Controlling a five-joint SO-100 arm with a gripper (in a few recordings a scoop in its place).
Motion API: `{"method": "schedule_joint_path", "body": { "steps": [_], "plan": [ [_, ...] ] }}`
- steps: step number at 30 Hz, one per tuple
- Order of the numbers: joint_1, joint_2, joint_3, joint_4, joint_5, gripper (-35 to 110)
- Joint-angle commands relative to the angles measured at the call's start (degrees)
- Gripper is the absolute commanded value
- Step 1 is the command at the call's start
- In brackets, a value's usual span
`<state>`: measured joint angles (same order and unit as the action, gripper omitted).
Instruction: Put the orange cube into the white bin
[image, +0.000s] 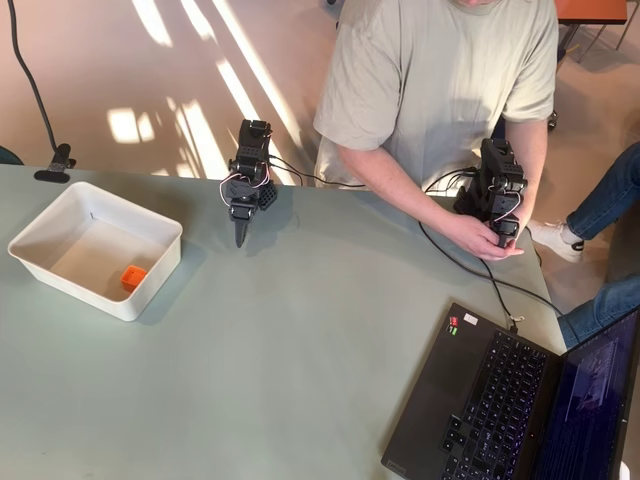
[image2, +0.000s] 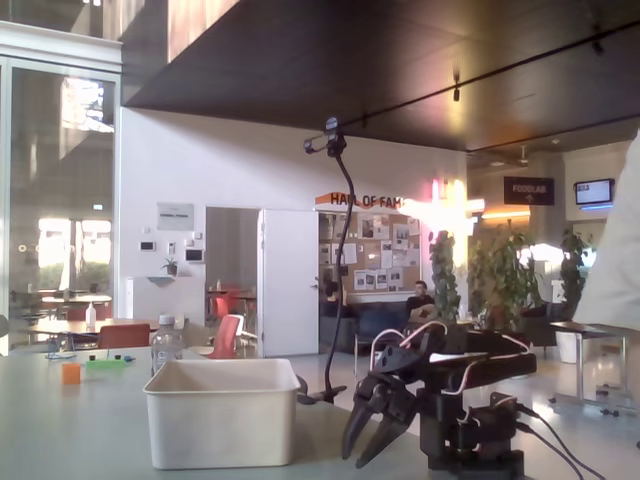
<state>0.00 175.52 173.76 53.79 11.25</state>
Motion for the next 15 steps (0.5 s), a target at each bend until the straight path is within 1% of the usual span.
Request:
{"method": "schedule_joint_path", "body": {
  "steps": [1, 5, 9, 15],
  "plan": [
    [0.3, -0.3, -0.2, 0.9, 1.7, 11],
    [0.3, -0.3, -0.2, 1.6, 4.3, 11],
    [0.3, -0.3, -0.2, 1.6, 4.3, 11],
    [0.3, -0.3, -0.2, 1.6, 3.8, 4]
  ]
}}
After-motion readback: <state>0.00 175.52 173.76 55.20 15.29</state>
